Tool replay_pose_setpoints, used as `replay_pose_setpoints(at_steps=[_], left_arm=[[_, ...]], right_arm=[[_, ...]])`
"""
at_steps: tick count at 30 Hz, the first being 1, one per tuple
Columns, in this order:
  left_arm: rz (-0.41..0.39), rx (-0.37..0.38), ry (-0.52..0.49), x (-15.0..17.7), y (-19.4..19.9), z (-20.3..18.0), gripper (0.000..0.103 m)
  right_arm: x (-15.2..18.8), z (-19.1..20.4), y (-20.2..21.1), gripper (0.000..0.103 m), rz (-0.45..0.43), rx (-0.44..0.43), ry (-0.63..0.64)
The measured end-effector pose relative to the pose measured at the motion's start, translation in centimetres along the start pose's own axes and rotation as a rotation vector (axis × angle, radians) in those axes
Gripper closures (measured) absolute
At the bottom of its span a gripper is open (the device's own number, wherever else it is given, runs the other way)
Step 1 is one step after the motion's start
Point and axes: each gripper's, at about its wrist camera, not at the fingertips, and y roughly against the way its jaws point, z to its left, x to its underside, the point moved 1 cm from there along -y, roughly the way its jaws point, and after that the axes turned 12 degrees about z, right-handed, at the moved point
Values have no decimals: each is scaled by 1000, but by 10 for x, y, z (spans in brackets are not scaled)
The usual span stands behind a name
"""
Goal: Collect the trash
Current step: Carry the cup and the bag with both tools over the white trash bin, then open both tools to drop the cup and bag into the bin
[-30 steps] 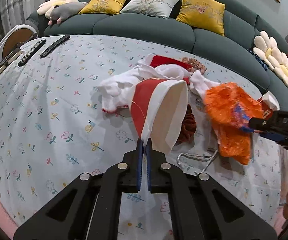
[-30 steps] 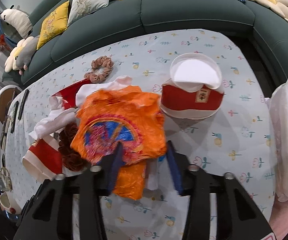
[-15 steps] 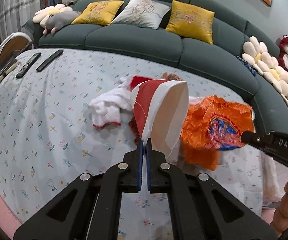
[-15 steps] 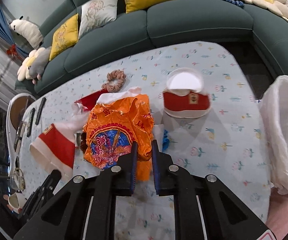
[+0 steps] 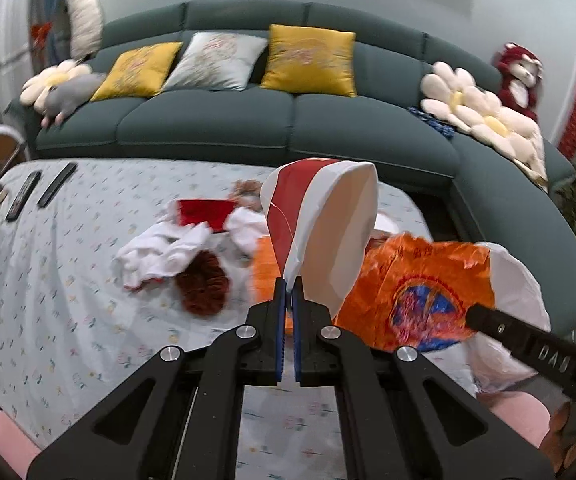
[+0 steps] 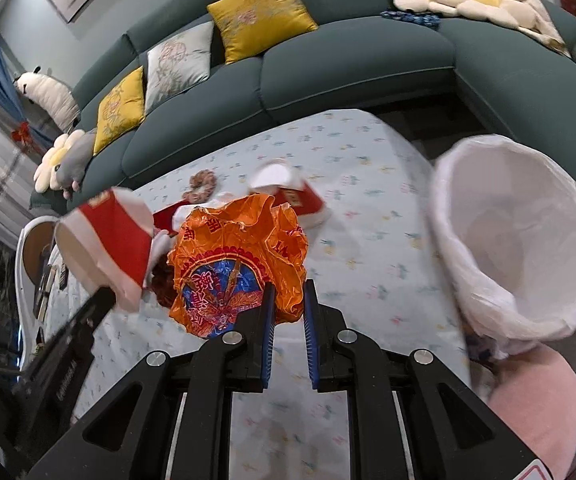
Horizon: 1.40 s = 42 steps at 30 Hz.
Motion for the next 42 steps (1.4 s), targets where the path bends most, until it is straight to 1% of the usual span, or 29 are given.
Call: replay_pose_setpoints(at_steps=[3, 9, 13, 17, 23, 28, 31, 35, 37, 38, 39, 40, 41, 42], left_arm=[[-2, 24, -53, 0, 2, -25, 101], [8, 69, -171, 1, -2, -81, 101], [26, 112, -231, 0, -11, -118, 101], [52, 169, -274, -2, -20, -155, 101], [78, 254, -357, -4, -30, -210, 100], [108, 295, -403, -6, -41, -243, 100], [131, 316, -411, -10, -49, -256, 100], [144, 344, -395, -15, -56, -262, 99], [139, 343, -381, -18, -59, -262, 98], [134, 340, -375, -19, -59, -263, 97], [131, 338, -372, -21, -59, -262, 89], [127, 325, -366, -22, -59, -261, 78], [120, 314, -357, -23, -58, -259, 71], [110, 300, -345, -24, -57, -256, 60]], right_arm=[[11, -23, 12, 90, -19, 32, -13], [22, -71, 31, 90, -53, 52, -94], [23, -104, 42, 90, -84, 70, -158], [21, -137, 55, 90, -126, 118, -203], [16, -179, 66, 90, -158, 156, -273], [14, -209, 67, 90, -167, 190, -312], [13, -222, 66, 90, -168, 206, -337], [6, -231, 63, 89, -165, 215, -357], [2, -231, 61, 87, -162, 218, -352], [0, -231, 60, 84, -162, 220, -350], [-2, -230, 60, 84, -168, 228, -352], [-4, -229, 59, 83, -170, 230, -350], [-6, -227, 59, 78, -171, 230, -349], [-8, -226, 59, 71, -173, 234, -352]])
